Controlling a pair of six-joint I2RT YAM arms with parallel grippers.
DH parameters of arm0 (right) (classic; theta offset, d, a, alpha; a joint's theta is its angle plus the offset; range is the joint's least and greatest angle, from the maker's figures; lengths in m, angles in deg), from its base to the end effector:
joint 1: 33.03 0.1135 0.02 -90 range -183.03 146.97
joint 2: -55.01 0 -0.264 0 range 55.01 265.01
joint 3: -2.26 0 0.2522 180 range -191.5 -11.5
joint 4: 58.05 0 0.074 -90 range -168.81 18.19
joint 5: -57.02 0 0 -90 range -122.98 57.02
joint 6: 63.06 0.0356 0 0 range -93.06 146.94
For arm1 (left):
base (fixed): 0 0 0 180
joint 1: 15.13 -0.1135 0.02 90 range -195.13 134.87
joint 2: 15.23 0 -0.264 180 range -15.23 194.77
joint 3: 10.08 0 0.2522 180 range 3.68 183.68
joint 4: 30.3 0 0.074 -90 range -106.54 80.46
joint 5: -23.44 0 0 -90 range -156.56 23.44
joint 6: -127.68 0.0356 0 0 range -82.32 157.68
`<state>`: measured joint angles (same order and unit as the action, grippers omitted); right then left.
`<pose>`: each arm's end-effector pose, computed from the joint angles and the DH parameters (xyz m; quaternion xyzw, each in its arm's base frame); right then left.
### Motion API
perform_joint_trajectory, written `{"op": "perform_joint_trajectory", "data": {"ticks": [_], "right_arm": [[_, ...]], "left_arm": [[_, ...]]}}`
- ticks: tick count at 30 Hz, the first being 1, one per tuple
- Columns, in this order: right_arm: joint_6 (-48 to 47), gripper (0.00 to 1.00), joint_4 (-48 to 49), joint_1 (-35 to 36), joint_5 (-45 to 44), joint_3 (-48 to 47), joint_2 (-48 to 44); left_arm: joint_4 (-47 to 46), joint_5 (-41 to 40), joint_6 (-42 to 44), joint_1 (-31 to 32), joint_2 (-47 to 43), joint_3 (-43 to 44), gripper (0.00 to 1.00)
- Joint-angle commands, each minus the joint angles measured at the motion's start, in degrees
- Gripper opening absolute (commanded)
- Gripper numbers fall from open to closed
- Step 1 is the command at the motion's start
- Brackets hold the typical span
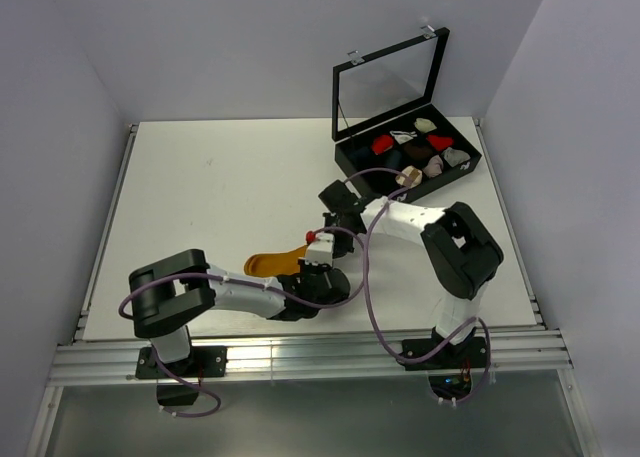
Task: Roll the socks
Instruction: Roll the sock at the center of the board.
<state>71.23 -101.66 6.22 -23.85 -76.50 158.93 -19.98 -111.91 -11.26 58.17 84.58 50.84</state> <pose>0.2685 0.2266 0.1608 0.0284 0.9795 0.1807 0.0848 0.1179 -0.3049 0.1403 0.0512 0.8737 -0.1070 0.4717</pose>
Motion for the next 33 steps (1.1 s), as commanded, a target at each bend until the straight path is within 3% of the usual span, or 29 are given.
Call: {"op": "perform_joint_trajectory", "data": {"ticks": [1, 10, 13, 16, 20, 29, 33], "right_arm": [[2.02, 0.22, 7.58, 1.01, 2.74, 4.25, -5.81], [4.13, 0.56, 19.72, 0.66, -0.42, 11.55, -16.81], [4.92, 0.59, 22.37, 0.66, 0.1, 13.83, -17.52], [5.71, 0.61, 24.3, 0.75, 1.94, 15.24, -16.39], [6.07, 0.61, 25.27, 0.92, 3.26, 16.38, -14.54], [5.72, 0.61, 29.67, 1.89, 7.3, 18.24, -10.41], [6.59, 0.56, 29.67, 1.98, 8.28, 18.67, -7.68]], "left_arm": [[4.96, 6.04, -8.78, -2.0, -2.41, -5.47, 0.0], [-8.15, 27.91, -15.64, -11.41, -14.28, -17.79, 0.0], [-11.75, 32.14, -19.15, -14.13, -16.92, -21.12, 0.0], [-16.93, 38.46, -24.32, -17.47, -18.86, -26.04, 0.01], [-21.86, 40.77, -29.44, -20.74, -19.65, -30.63, 0.03], [-23.28, 42.44, -32.26, -22.23, -17.37, -31.42, 0.04], [-25.12, 44.2, -33.66, -23.9, -13.95, -32.12, 0.04]]}}
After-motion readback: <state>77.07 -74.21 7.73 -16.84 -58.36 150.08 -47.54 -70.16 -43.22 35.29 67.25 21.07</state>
